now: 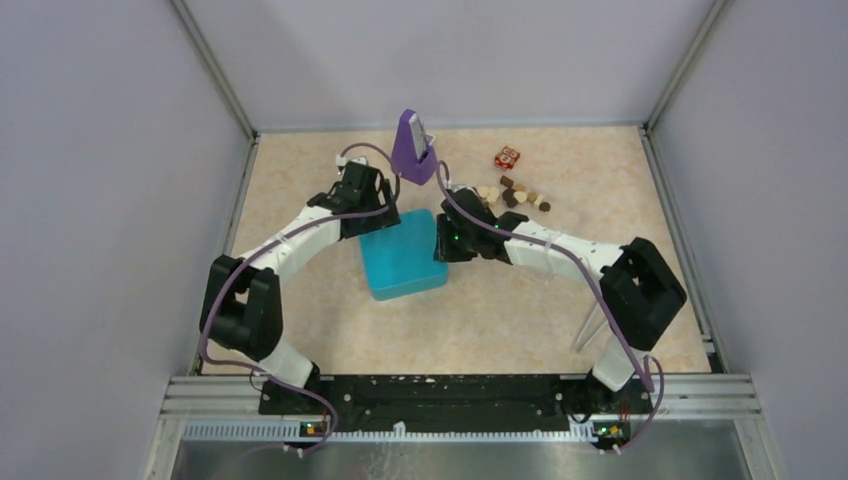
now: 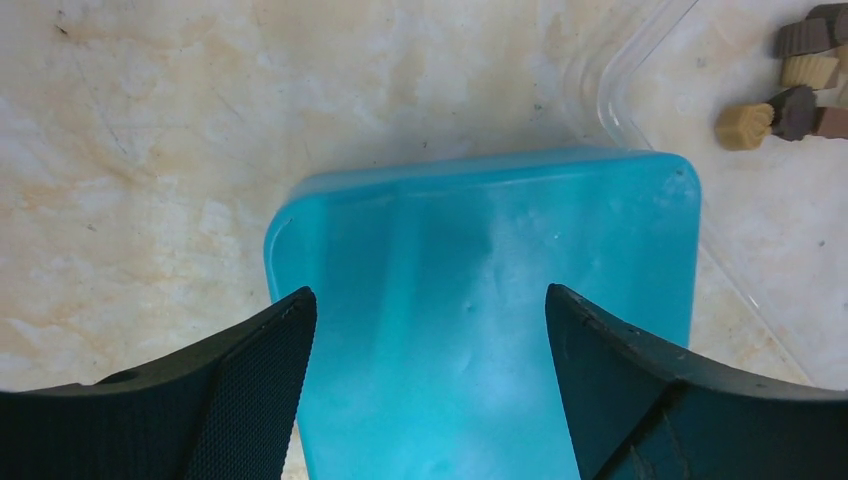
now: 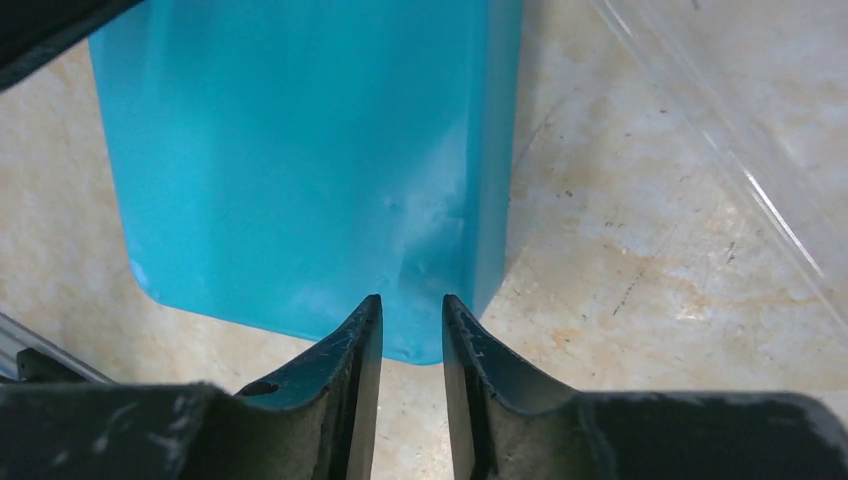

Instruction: Pack the chocolate

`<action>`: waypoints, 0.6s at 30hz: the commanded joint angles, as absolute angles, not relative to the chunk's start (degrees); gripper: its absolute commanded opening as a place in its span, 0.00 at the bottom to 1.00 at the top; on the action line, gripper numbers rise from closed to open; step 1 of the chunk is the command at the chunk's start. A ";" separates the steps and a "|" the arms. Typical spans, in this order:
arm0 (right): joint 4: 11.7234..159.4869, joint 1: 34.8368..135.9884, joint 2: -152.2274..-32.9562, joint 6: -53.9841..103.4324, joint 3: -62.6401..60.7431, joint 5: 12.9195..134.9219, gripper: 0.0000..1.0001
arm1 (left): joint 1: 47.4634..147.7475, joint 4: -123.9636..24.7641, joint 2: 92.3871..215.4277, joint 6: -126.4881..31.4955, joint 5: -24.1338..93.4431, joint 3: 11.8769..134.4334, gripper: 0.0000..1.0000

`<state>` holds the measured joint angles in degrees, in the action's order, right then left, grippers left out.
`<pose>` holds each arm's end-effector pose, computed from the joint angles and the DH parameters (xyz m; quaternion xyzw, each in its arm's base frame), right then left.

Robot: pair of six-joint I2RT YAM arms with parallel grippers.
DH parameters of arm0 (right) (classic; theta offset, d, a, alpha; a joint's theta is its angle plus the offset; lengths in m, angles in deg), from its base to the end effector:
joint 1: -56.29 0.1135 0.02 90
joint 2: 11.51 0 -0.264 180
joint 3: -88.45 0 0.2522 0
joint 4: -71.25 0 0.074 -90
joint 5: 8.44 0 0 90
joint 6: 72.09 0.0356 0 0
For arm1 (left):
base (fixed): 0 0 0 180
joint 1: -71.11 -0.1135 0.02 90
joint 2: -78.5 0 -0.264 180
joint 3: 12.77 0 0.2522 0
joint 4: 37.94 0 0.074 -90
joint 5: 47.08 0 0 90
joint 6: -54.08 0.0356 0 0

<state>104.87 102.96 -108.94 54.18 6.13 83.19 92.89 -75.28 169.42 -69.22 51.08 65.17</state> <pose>0.2546 0.2684 0.2272 -0.0798 0.9324 0.2234 0.2729 0.3174 -0.1214 0.2367 -0.1182 0.9311 -0.0972 0.3311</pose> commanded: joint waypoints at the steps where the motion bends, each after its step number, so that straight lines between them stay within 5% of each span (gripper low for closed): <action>1: 107.87 103.13 -104.14 52.22 0.77 88.05 0.32 | 92.62 -79.25 163.84 -67.55 50.55 71.40 0.90; 5: 110.55 103.06 -99.75 49.59 -3.17 93.87 0.53 | 92.63 -77.41 155.61 -63.38 51.66 71.91 0.95; 12: 110.56 103.09 -91.84 47.49 -3.80 100.53 0.57 | 92.59 -76.27 142.79 -60.02 53.64 68.53 0.99; 15: 111.05 103.07 -88.37 46.96 -1.94 106.25 0.87 | 92.61 -76.83 137.62 -59.46 53.47 66.30 0.99; 18: 112.91 103.11 -85.03 46.98 0.21 112.59 0.91 | 92.61 -78.17 133.73 -58.95 54.19 63.83 0.99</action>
<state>110.48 103.00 -89.42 48.06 -1.80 102.05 92.89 -77.27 137.02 -60.98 52.98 66.94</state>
